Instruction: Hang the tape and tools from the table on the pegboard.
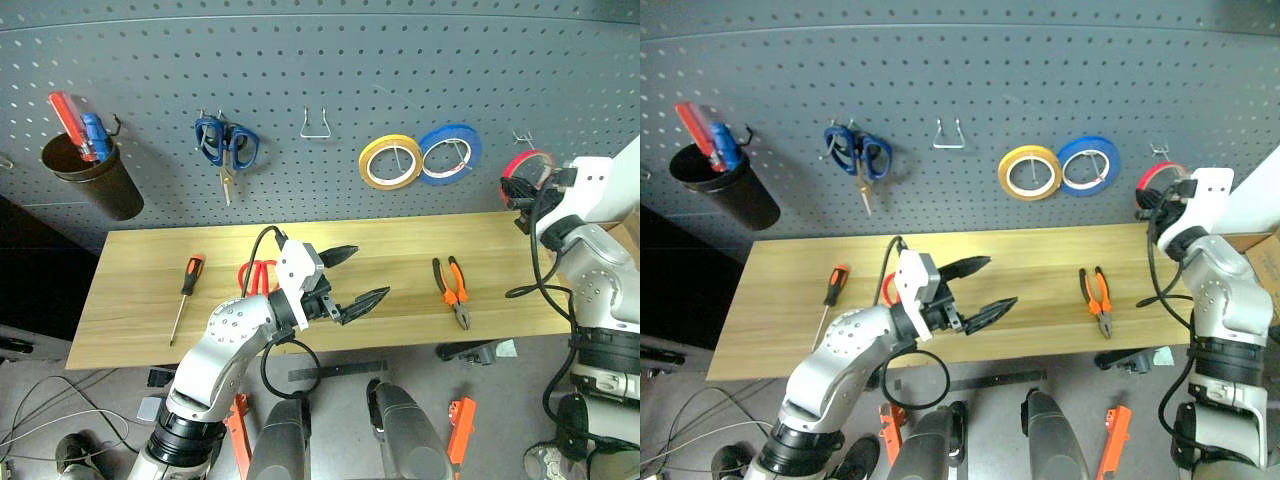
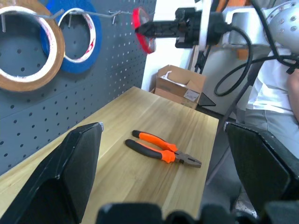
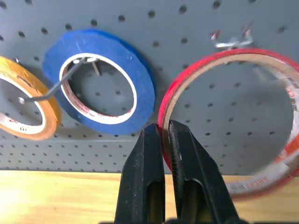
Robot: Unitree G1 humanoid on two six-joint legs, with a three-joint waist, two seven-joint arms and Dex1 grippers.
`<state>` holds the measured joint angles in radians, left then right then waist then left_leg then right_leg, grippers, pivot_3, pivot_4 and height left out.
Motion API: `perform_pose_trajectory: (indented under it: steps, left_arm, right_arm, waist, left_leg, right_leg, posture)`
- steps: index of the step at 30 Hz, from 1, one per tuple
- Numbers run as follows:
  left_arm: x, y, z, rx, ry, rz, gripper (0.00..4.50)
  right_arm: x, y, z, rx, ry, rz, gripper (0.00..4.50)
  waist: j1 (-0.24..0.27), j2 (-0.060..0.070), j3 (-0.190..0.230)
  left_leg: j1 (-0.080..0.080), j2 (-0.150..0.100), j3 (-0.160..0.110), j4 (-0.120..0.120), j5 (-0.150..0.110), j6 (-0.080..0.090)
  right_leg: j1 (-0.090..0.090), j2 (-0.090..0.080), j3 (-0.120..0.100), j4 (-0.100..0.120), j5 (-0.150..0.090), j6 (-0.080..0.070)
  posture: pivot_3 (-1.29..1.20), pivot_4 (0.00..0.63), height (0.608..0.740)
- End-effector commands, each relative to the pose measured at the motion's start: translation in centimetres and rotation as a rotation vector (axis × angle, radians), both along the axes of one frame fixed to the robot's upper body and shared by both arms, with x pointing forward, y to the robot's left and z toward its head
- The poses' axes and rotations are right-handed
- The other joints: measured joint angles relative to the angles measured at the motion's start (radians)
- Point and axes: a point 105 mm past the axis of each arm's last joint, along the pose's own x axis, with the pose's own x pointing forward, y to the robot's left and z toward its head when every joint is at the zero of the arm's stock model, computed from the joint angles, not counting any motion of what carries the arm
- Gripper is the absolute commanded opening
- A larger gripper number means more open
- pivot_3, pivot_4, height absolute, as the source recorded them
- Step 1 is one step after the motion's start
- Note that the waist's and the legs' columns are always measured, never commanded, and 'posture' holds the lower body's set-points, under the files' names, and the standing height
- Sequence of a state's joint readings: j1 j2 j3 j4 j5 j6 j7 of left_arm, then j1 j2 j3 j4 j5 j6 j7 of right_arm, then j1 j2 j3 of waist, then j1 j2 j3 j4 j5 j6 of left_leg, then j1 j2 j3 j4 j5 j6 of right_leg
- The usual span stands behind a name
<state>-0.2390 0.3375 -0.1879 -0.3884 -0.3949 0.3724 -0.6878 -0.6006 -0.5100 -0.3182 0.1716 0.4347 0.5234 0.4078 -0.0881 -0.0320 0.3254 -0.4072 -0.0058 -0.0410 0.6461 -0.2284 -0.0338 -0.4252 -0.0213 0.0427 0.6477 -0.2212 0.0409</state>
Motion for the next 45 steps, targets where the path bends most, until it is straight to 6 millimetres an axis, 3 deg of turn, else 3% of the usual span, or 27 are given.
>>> perform_pose_trajectory:
  steps: [1, 5, 11, 14, 18, 21, 26, 28, 31, 33, 34, 35, 38, 45]
  left_arm:
    - [-0.2, -0.2, 1.1, -0.027, -0.036, -0.009, 4.5]
    - [-0.3, -0.2, 1.2, -0.027, -0.037, -0.001, 4.5]
    - [-0.3, 0.1, 1.1, -0.031, -0.031, 0.027, 4.5]
    - [-0.1, 0.2, 1.1, -0.031, -0.032, 0.036, 4.5]
    - [0.0, 0.3, 1.5, -0.051, -0.032, 0.05, 4.5]
    - [-0.3, 0.5, 1.4, -0.047, -0.028, 0.046, 4.5]
    - [0.0, 1.3, 0.9, -0.024, -0.029, 0.087, 4.5]
    - [0.1, 1.7, 0.7, -0.014, -0.033, 0.112, 4.5]
    - [0.2, 3.1, 0.1, 0.011, -0.018, 0.153, 4.5]
    - [0.3, 4.8, -0.6, 0.045, -0.001, 0.192, 4.5]
    - [-0.3, 5.1, -1.2, 0.069, 0.037, 0.16, 4.5]
    - [-1.1, 5.2, -1.8, 0.094, 0.073, 0.12, 4.5]
    - [-2.8, 5.6, -3.2, 0.162, 0.124, 0.056, 4.5]
    - [-4.1, 6.4, -4.6, 0.238, 0.13, 0.076, 4.5]
  right_arm:
    - [1.1, 0.2, 1.3, -0.038, -0.052, 0.001, 0.07]
    - [2.2, -0.2, 0.9, -0.031, -0.025, -0.032, 0.07]
    - [1.6, -0.5, 0.3, -0.052, -0.021, -0.039, 0.07]
    - [1.7, -0.5, 0.9, -0.054, -0.031, -0.049, 0.67]
    - [0.9, -0.3, 1.4, -0.082, -0.042, -0.042, 2.03]
    - [-0.6, 0.1, 1.7, -0.107, -0.042, -0.029, 2.98]
    - [-4.0, 0.6, 0.8, -0.129, 0.048, 0.005, 2.98]
    - [-5.7, 1.0, -0.6, -0.089, 0.146, 0.056, 2.98]
    - [-9.6, 3.1, -2.8, -0.019, 0.28, 0.235, 2.98]
    - [-12.2, 4.5, -5.3, -0.101, 0.407, 0.327, 2.98]
    - [-12.4, 4.7, -6.5, -0.142, 0.463, 0.324, 2.98]
    - [-12.3, 4.6, -7.4, -0.171, 0.508, 0.301, 2.98]
    - [-9.2, 3.3, -9.5, -0.201, 0.58, 0.135, 2.98]
    - [-4.4, 3.0, -12.2, -0.279, 0.664, -0.006, 2.98]
  waist:
    - [-0.001, 0.0, 0.0]
    - [0.002, 0.0, 0.0]
    - [0.004, 0.0, 0.0]
    - [0.001, 0.0, 0.0]
    - [0.001, 0.0, 0.0]
    - [0.004, 0.0, 0.0]
    - [0.005, 0.0, 0.0]
    - [0.007, 0.0, 0.0]
    - [0.009, 0.0, 0.0]
    - [0.008, 0.001, 0.0]
    - [0.005, 0.001, -0.001]
    - [-0.001, 0.001, -0.002]
    - [-0.017, -0.001, -0.003]
    - [-0.006, -0.002, -0.004]
  left_leg:
    - [0.0, 0.0, 0.0, 0.0, 0.0, 0.0]
    - [0.0, 0.0, 0.0, 0.0, 0.0, 0.0]
    - [-0.001, 0.0, 0.0, 0.0, 0.0, 0.0]
    - [-0.001, 0.0, 0.0, 0.0, 0.0, 0.0]
    - [0.0, 0.0, 0.0, 0.001, 0.001, 0.001]
    - [-0.001, 0.0, -0.001, 0.0, 0.001, 0.001]
    - [-0.002, 0.0, -0.002, 0.0, 0.0, 0.001]
    - [-0.002, 0.0, -0.003, 0.001, 0.0, 0.001]
    - [-0.002, 0.0, -0.006, 0.001, 0.0, 0.001]
    - [-0.002, 0.0, -0.007, 0.001, 0.0, 0.001]
    - [-0.002, 0.0, -0.007, 0.0, 0.0, 0.001]
    - [-0.002, 0.001, -0.007, 0.0, 0.0, 0.001]
    - [0.002, 0.002, -0.001, 0.001, 0.001, 0.002]
    - [0.001, 0.002, 0.007, 0.0, 0.006, 0.008]
  right_leg:
    - [0.0, 0.0, 0.0, 0.0, 0.0, 0.0]
    - [0.0, 0.001, 0.0, 0.0, 0.001, -0.001]
    - [0.0, 0.0, 0.0, -0.001, 0.001, -0.002]
    - [0.0, 0.0, 0.0, 0.0, 0.002, -0.001]
    - [0.0, 0.0, 0.0, 0.0, 0.002, 0.0]
    - [0.0, 0.0, 0.0, 0.0, 0.002, -0.001]
    - [-0.001, -0.001, -0.001, -0.001, 0.002, -0.001]
    - [-0.001, -0.001, -0.001, -0.001, 0.001, 0.001]
    - [-0.001, 0.0, -0.001, -0.001, 0.0, 0.003]
    - [-0.001, 0.0, -0.001, -0.001, 0.0, 0.003]
    - [-0.001, 0.0, -0.001, -0.001, -0.001, 0.003]
    - [-0.001, 0.0, -0.001, 0.0, -0.001, 0.003]
    - [0.0, 0.001, 0.003, -0.001, 0.002, 0.003]
    - [0.0, 0.0, 0.003, -0.002, 0.002, -0.001]
  posture:
    - [-0.12, 0.273, 0.74]
    - [-0.11, 0.272, 0.74]
    - [-0.11, 0.266, 0.74]
    - [-0.11, 0.273, 0.74]
    - [-0.12, 0.273, 0.74]
    - [-0.12, 0.278, 0.74]
    - [-0.11, 0.291, 0.74]
    - [-0.12, 0.283, 0.74]
    - [-0.13, 0.285, 0.74]
    - [-0.13, 0.285, 0.74]
    - [-0.13, 0.278, 0.74]
    - [-0.13, 0.276, 0.74]
    - [-0.11, 0.27, 0.74]
    - [-0.07, 0.267, 0.74]
